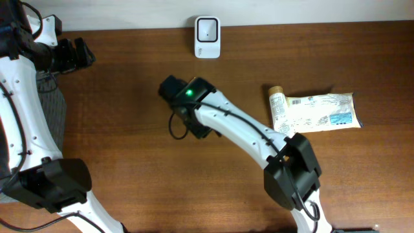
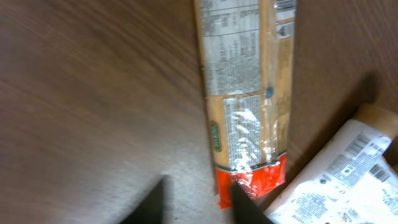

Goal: Scan the item barcode

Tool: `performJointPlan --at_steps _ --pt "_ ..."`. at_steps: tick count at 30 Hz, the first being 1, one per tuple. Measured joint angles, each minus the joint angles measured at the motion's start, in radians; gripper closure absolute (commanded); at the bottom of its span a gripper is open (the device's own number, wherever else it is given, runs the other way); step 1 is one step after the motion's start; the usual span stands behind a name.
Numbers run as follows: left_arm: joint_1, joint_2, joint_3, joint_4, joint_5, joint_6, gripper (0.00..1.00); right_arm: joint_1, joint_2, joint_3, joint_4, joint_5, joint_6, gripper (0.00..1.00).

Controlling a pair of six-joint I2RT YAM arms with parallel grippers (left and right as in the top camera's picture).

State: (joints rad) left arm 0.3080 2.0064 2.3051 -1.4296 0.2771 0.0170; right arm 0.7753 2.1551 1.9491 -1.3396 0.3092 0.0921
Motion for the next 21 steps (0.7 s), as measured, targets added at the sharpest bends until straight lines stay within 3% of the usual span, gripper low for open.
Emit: performJointPlan --at_steps 4,11,15,17,21 --pt "0.000 0.000 0.000 0.000 0.000 0.000 0.01 -0.123 0.002 -0.038 0.034 -0.042 -0.094 0.40" --pt "0.000 0.000 0.000 0.000 0.000 0.000 0.01 -0.113 0.011 -0.268 0.291 0.017 -0.251 0.28" --pt "0.000 0.000 0.000 0.000 0.000 0.000 0.01 -0.113 0.012 -0.379 0.436 0.108 -0.328 0.28" --pt "0.000 0.000 0.000 0.000 0.000 0.000 0.01 -0.112 0.002 -0.404 0.470 0.128 -0.340 0.33" --pt "0.000 0.000 0.000 0.000 0.000 0.000 0.01 -0.106 -0.011 -0.446 0.499 0.146 -0.352 0.60"
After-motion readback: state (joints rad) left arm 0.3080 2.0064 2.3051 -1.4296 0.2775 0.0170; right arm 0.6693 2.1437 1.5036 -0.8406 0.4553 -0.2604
